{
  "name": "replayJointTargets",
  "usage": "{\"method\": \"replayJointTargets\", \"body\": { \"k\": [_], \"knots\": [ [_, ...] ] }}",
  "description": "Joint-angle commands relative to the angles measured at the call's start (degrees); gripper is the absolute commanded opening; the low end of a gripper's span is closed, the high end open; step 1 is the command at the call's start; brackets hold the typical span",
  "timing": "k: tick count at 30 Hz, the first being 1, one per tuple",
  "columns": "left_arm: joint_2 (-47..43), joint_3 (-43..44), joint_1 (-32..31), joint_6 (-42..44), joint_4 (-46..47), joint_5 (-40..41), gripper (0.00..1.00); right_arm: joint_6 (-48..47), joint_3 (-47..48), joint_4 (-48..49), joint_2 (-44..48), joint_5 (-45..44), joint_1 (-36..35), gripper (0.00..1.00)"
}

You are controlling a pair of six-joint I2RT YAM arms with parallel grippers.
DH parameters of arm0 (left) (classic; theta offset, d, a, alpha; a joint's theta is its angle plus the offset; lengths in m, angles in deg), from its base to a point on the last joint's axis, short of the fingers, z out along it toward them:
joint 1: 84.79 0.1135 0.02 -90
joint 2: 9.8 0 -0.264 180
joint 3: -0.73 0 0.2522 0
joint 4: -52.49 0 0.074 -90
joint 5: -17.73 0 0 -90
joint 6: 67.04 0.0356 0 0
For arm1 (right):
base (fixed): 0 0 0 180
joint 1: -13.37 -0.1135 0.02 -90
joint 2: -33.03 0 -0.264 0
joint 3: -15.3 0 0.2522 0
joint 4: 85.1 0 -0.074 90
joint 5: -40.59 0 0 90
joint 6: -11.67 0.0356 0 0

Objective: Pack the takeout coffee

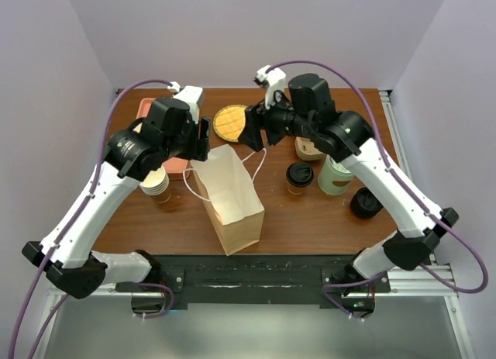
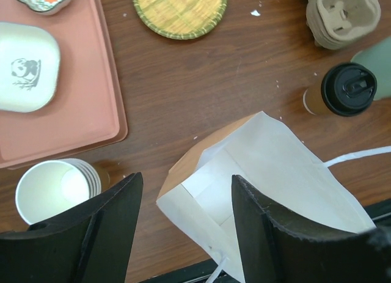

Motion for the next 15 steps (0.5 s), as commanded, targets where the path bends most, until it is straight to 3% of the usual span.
{"method": "replayJointTargets", "body": {
  "k": [1,5,12,15],
  "knots": [
    [0.98,-1.73,0.51,3.40,5.14,-6.72,0.65,15.64,-2.25,0.55,8.77,-5.69,0.05,0.73],
    [2.39,-3.49,0.42,4.11,5.32,-7.43,0.61,28.46,-4.72,-5.93,13.53,-8.43,0.14,0.72],
    [2.83,-5.69,0.42,4.46,6.46,-5.94,0.46,35.17,-13.94,-11.40,19.17,-5.79,0.05,0.71],
    [3.45,-5.95,0.42,4.11,5.94,-5.85,0.29,36.06,-15.09,-11.49,20.14,-5.18,0.14,0.70]
  ]
}}
